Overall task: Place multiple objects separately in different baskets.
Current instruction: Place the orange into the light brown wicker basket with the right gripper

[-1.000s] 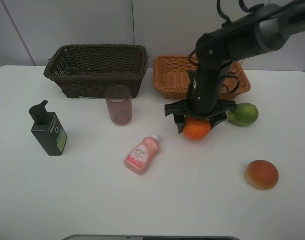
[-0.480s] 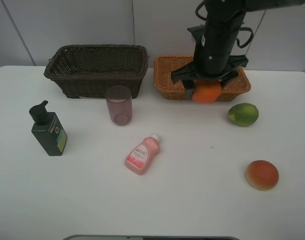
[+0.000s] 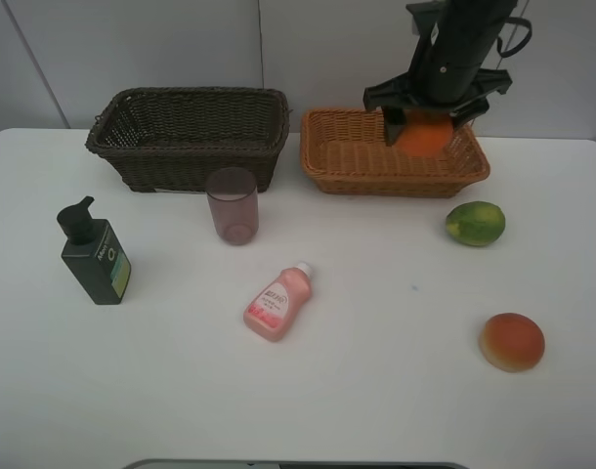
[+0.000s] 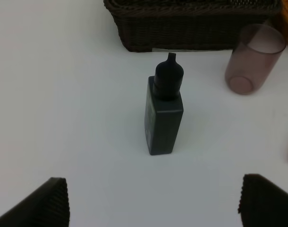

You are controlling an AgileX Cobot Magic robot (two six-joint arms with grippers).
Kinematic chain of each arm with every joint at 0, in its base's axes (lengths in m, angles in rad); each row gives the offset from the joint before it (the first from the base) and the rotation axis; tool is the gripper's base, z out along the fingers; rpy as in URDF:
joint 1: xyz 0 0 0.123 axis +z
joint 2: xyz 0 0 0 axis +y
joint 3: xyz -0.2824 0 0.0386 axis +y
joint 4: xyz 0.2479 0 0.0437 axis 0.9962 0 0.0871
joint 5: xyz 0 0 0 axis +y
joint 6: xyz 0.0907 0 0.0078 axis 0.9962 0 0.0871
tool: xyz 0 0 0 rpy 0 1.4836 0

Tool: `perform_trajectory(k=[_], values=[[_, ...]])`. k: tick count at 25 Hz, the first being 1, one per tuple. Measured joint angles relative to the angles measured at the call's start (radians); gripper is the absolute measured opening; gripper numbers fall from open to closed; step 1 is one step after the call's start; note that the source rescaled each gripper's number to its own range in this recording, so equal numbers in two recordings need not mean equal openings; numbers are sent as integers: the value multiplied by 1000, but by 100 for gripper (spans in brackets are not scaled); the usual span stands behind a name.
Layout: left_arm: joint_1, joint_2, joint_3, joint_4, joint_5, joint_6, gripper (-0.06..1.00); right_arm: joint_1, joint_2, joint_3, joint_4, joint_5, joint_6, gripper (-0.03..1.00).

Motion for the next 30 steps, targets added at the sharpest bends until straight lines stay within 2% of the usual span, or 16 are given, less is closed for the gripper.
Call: perform_trajectory(k=[7,11,15,24,26,28,30], values=[[0,0,0,0,0,0,92,-121,70,0,5,-215,1,35],[0,0,0,0,0,0,92,-158,132,0,5,-299,1,35],[0,0,0,0,0,0,92,-169,199,0,5,-357,1,35],[0,0,0,0,0,0,92,-170,233,0,5,-410,1,36],[0,0,0,0,0,0,92,-170,233,0,5,-412,1,48],[0,0,0,0,0,0,92,-170,233,0,5,-421,1,69],[0,0,0,0,0,0,92,-170,233,0,5,-419,1,79]])
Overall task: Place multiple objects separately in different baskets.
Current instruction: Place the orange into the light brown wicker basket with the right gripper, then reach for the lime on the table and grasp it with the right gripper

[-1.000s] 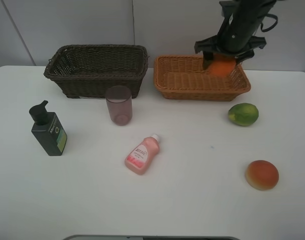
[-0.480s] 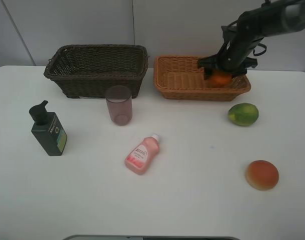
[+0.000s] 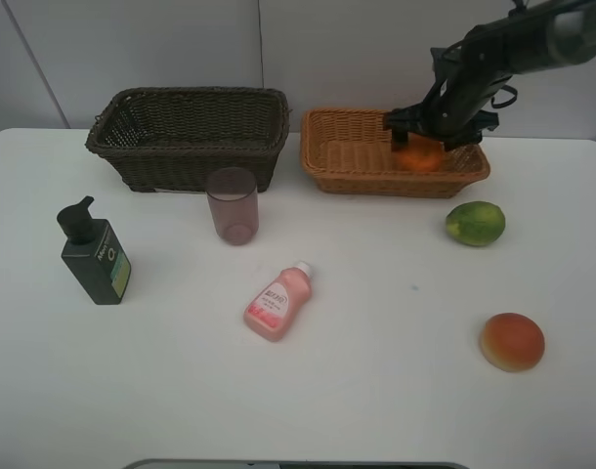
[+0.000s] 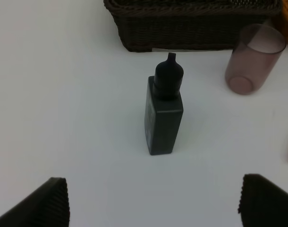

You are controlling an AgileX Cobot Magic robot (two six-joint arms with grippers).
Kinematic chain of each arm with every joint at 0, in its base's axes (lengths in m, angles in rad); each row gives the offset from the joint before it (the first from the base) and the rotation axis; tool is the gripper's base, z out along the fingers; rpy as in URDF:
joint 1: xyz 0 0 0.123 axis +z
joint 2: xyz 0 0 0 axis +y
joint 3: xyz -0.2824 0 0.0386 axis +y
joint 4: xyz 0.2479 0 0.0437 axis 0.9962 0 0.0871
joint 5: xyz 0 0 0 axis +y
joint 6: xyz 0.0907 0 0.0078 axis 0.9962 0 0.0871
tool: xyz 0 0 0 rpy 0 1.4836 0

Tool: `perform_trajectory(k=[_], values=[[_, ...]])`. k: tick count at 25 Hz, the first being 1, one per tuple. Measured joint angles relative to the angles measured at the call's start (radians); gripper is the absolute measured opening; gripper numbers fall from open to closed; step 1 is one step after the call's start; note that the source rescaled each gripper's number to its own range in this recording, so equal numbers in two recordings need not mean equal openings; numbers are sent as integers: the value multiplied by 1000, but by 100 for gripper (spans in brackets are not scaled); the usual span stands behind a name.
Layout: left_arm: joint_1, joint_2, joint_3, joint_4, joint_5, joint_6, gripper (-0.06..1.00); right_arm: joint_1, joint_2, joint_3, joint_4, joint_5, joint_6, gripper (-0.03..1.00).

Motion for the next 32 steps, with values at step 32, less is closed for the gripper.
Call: perform_trajectory(k=[32], values=[[0,0,0,0,0,0,92,23,-477,393,14,316,-73,84]])
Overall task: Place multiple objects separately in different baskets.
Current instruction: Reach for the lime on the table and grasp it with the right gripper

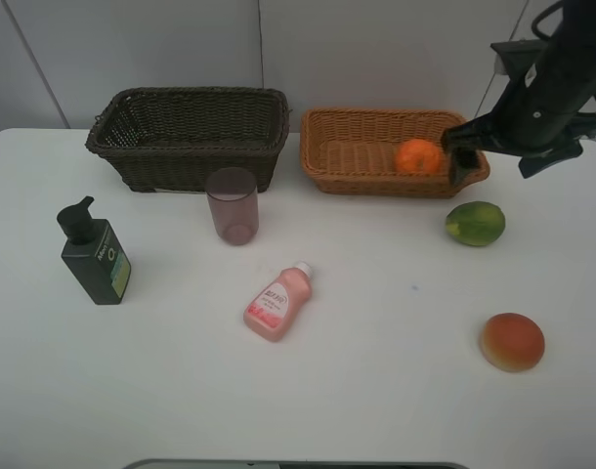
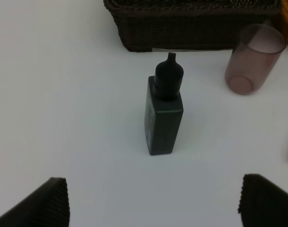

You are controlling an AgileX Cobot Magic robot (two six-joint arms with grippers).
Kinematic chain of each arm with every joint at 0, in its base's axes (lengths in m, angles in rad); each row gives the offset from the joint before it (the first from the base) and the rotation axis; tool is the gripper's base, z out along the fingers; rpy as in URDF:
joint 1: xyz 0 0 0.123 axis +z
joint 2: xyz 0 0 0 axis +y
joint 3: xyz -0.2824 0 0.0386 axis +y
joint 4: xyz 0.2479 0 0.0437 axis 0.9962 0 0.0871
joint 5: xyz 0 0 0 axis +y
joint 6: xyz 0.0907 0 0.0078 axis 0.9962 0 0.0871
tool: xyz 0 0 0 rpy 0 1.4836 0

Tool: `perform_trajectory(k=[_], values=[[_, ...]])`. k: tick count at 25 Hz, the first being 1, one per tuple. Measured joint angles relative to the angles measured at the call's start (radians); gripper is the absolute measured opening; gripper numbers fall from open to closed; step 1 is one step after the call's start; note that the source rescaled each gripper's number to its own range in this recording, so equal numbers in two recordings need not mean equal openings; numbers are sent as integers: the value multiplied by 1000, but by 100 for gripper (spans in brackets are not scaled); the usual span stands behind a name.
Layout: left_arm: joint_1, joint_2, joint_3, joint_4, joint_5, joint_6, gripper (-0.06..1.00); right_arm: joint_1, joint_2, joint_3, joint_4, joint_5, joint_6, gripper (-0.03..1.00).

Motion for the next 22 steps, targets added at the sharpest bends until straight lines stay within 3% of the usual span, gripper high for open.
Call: perform_trajectory(k=[4,10,17,22], values=[[0,0,0,0,0,0,92,0,-11,58,1,-21,-2,84],[0,0,0,0,0,0,92,-18,-12,120,9,-160,-2,84],[0,0,0,0,0,0,92,-101,-1,123,30,-226,-2,84],[0,0,0,0,0,0,92,-111,69,123,52,-269,-56,84]])
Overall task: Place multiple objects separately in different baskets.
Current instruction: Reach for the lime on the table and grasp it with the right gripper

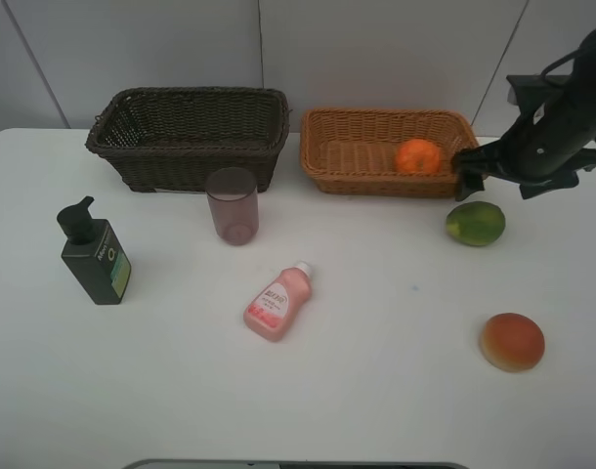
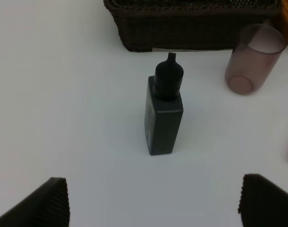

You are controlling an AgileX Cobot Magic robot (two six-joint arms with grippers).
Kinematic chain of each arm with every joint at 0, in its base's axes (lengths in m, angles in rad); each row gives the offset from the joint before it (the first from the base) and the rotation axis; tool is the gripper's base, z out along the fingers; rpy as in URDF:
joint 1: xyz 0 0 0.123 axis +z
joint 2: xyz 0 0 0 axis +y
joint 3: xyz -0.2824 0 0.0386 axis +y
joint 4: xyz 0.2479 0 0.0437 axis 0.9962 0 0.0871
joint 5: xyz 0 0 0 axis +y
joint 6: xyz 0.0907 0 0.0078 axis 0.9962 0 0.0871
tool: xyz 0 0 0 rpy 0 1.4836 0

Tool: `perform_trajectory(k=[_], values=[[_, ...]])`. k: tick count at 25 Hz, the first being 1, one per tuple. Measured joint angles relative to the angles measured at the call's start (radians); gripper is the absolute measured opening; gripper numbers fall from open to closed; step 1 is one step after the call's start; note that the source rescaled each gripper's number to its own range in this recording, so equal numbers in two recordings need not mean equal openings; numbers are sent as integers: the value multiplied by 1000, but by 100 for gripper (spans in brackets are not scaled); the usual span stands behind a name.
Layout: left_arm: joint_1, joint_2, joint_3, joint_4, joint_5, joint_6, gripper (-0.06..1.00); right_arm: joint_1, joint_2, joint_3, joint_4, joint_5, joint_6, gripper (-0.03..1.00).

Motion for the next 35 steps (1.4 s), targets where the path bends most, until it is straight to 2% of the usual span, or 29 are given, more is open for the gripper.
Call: perform_trajectory(k=[13,27,35], values=[[0,0,0,0,0,0,92,0,94,3,-5,-104,-14,84],[0,0,0,0,0,0,92,0,172,3,-27,-114,-14,85],[0,0,0,0,0,0,92,0,172,3,-27,-173,-14,85]])
